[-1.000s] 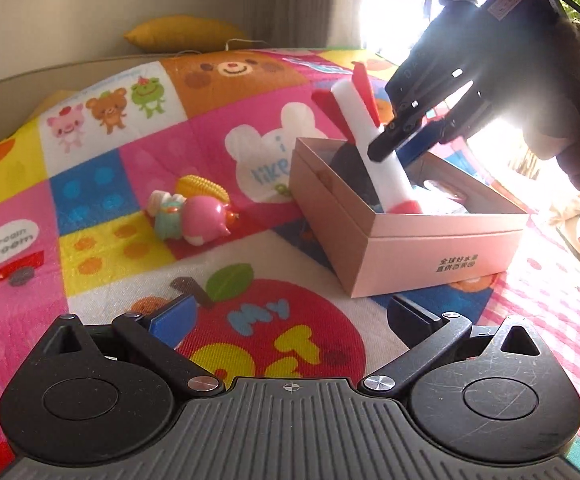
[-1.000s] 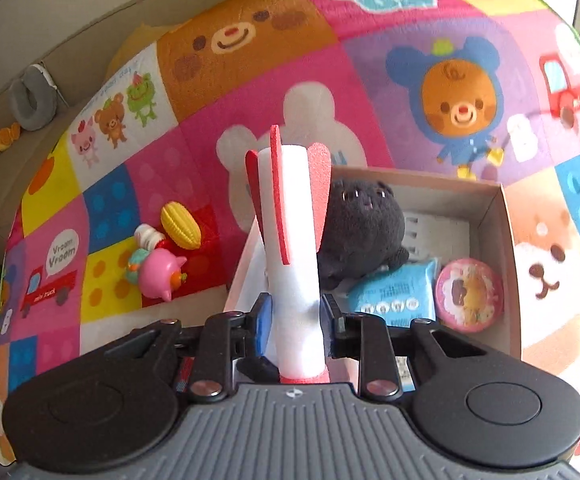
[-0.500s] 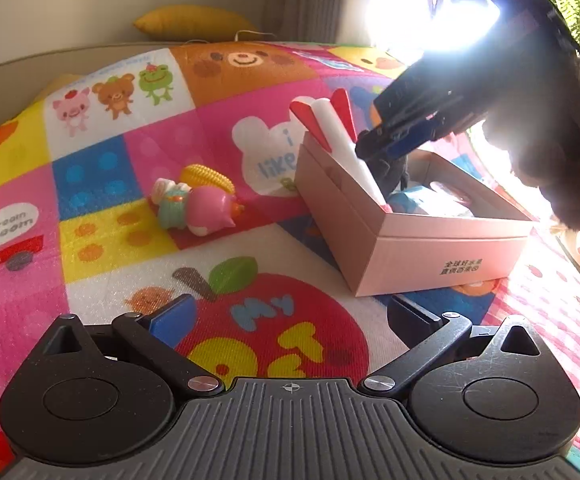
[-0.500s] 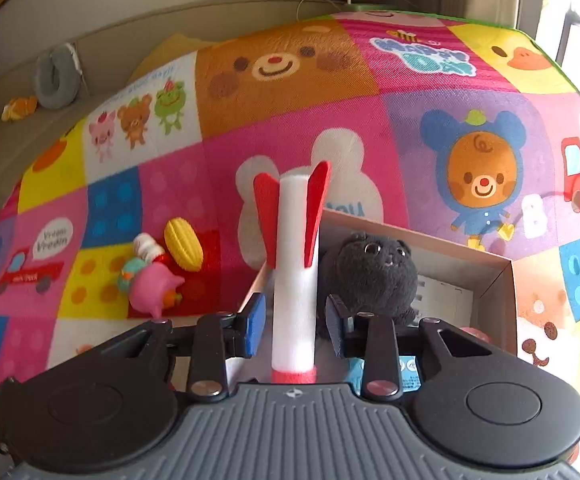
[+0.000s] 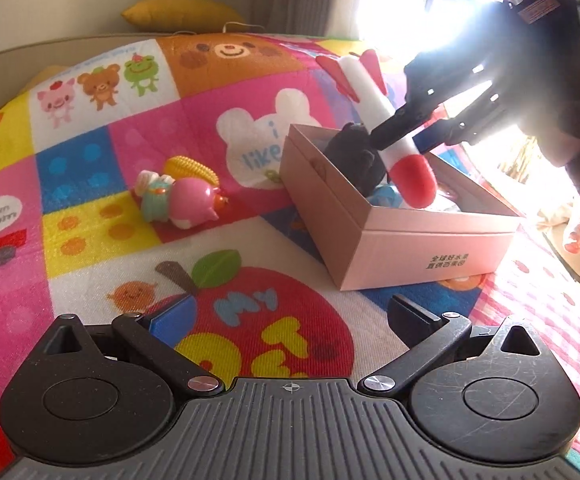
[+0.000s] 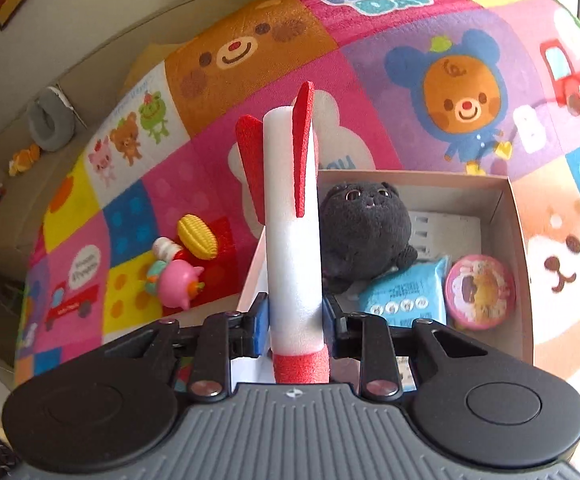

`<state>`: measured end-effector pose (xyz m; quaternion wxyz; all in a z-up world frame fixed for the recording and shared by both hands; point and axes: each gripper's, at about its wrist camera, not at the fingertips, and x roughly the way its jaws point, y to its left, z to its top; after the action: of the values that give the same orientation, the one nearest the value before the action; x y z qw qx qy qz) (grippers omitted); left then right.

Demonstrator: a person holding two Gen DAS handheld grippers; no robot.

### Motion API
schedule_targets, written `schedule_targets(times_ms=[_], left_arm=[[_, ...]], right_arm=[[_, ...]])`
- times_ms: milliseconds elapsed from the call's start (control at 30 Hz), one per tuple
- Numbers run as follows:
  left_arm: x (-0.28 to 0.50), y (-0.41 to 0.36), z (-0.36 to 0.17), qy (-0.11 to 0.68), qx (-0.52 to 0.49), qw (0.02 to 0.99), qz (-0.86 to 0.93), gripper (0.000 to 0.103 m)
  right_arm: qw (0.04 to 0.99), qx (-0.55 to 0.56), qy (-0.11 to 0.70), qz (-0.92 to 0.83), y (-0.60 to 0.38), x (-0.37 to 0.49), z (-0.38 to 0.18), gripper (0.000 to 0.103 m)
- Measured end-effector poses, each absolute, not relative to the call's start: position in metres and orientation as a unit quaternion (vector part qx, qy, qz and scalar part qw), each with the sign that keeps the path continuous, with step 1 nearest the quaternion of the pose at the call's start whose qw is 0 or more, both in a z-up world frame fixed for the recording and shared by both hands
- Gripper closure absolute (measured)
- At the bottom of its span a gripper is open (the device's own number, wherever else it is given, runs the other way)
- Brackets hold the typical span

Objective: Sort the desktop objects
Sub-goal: 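Push the rocket marker down into the box with the right tool, then grasp the yellow corn toy with the right tool while the left tool grasps the pink pig figurine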

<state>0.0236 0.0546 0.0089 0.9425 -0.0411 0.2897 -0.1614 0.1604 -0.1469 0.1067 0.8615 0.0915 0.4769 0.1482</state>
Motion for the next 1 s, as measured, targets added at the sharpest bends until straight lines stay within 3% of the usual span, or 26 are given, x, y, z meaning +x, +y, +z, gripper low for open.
schedule_targets(times_ms=[167, 267, 533, 700, 733, 800, 1000], left_arm=[[0.022, 0.054, 0.009, 0.286, -0.038, 0.944, -0.158, 0.0], [0.022, 0.056, 0.009, 0.285, -0.041, 0.944, -0.158, 0.0], [0.025, 0.058, 0.009, 0.292, -0.052, 0.942, -0.158, 0.0], [0.019, 0.072, 0.017, 0.253, -0.057, 0.957, -0.129, 0.0], [0.017, 0.075, 0.02, 0.241, -0.043, 0.963, -0.114, 0.0], [0.017, 0.084, 0.026, 0.234, -0.015, 0.969, -0.082, 0.0], [0.024, 0.116, 0.027, 0.258, -0.019, 0.965, -0.049, 0.0]], right_arm=[[0.835, 0.128, 0.518, 0.138, -0.146, 0.172, 0.098, 0.075], [0.817, 0.136, 0.543, 0.138, -0.144, 0.182, 0.085, 0.068], [0.912, 0.034, 0.384, 0.137, -0.132, 0.158, 0.135, 0.065], [0.881, 0.017, 0.421, 0.214, -0.054, 0.179, 0.123, 0.065], [0.876, 0.007, 0.431, 0.217, -0.037, 0.188, 0.117, 0.063], [0.87, -0.024, 0.449, 0.203, -0.003, 0.209, 0.1, 0.037], [0.862, -0.102, 0.471, 0.16, 0.057, 0.26, 0.054, 0.036]])
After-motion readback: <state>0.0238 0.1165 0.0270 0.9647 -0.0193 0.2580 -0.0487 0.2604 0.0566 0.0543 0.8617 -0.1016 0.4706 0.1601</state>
